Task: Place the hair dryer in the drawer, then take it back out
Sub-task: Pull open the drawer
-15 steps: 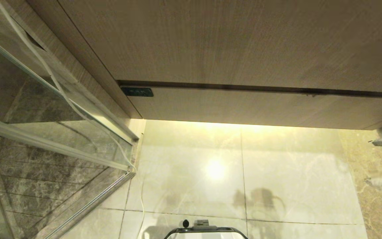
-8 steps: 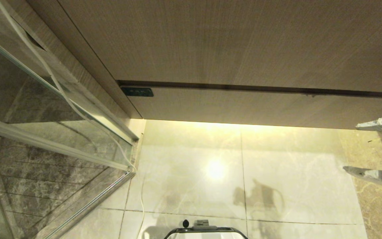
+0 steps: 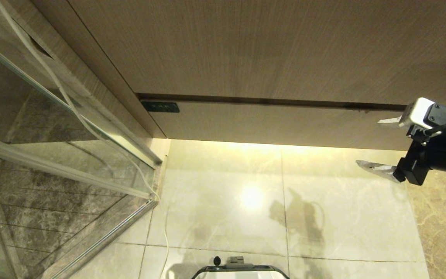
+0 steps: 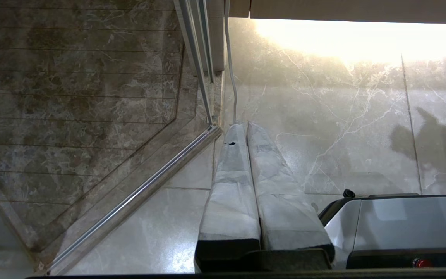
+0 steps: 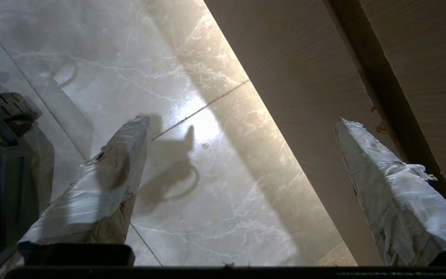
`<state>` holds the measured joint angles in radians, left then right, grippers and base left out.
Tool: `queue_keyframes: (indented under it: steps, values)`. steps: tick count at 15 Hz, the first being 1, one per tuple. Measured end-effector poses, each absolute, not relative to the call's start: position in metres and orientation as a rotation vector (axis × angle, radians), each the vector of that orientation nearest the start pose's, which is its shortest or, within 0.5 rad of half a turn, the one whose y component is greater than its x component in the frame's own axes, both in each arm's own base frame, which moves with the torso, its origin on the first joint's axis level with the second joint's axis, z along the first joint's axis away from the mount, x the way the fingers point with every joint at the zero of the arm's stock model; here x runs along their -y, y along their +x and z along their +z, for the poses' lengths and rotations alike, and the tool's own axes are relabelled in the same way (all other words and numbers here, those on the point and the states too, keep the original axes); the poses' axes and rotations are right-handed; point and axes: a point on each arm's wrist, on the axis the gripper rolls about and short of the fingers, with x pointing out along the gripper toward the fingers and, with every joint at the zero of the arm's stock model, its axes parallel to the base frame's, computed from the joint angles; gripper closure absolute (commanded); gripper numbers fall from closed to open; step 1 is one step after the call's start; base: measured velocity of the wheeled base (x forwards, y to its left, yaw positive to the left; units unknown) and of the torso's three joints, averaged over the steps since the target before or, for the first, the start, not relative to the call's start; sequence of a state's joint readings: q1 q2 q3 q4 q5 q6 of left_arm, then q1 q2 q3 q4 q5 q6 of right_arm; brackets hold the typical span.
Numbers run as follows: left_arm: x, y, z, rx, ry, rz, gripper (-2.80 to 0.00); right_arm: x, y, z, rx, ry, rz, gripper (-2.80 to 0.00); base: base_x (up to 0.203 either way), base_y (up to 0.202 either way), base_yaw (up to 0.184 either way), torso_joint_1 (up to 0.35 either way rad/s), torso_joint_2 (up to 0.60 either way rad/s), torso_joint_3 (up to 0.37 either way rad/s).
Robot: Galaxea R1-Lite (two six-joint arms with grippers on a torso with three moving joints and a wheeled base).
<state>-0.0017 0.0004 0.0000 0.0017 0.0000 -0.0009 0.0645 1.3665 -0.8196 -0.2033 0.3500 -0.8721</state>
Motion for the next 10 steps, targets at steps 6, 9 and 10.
queue_keyframes:
  steps: [6, 9, 10]
  values:
    - [0.000, -0.023, 0.075, -0.002, -0.001, -0.002, 0.00, -0.024, 0.248, 0.216, -0.077, -0.820, 0.516, -2.80, 0.000, 0.000, 0.000, 0.000, 0.00, 0.000]
    - [0.000, -0.023, 0.075, -0.002, -0.001, -0.001, 0.00, -0.016, 0.256, 0.209, -0.023, -0.908, 0.577, -2.80, 0.000, 0.000, 0.000, 0.000, 0.00, 0.000]
    - [0.000, -0.023, 0.075, -0.002, -0.001, -0.002, 0.00, -0.011, 0.259, 0.205, 0.002, -0.958, 0.608, -2.80, 0.000, 0.000, 0.000, 0.000, 0.00, 0.000]
